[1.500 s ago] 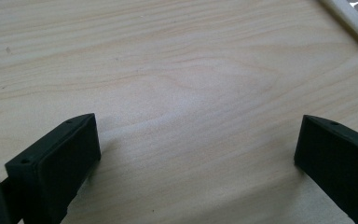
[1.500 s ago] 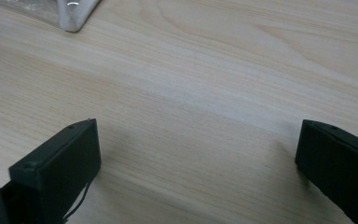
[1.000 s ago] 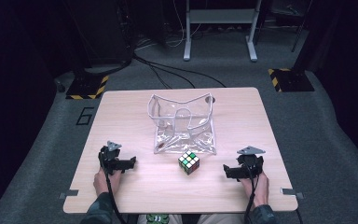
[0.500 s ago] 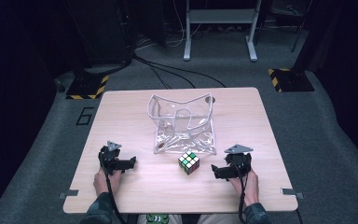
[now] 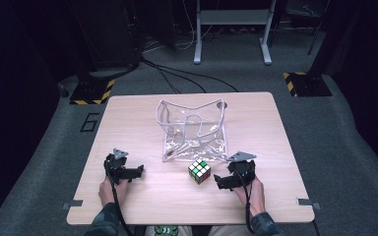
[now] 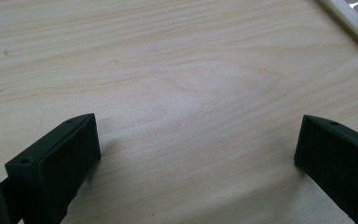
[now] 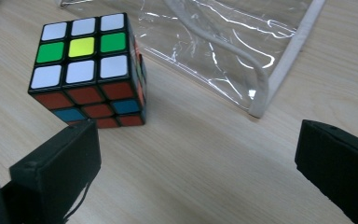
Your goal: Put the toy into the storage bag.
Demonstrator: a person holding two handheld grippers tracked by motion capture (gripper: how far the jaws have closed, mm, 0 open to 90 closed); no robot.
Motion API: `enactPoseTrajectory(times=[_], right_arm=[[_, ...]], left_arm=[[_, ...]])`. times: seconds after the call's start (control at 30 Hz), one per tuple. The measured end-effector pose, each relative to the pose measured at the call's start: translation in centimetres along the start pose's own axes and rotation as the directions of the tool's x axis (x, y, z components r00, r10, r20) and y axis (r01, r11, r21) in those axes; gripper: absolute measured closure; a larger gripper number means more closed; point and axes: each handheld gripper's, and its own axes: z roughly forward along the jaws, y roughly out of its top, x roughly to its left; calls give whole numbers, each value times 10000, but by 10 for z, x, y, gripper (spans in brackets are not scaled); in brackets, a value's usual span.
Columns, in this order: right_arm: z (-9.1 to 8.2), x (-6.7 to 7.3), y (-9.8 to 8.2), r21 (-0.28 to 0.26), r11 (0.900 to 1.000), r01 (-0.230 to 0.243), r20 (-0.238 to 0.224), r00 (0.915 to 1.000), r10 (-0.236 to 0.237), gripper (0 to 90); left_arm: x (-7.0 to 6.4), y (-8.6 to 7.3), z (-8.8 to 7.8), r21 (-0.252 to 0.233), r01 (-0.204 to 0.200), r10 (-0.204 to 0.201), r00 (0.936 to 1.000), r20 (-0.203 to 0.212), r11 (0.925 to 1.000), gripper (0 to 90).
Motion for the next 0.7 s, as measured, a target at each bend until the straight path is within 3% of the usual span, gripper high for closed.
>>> enactPoseTrajectory(times=[0.7], right_arm=[[26,36,18,440,9956,827,-678,9945,-796,0]], left_arm=[[0,0,0,11,-38,38,10000,-13,10000,0]])
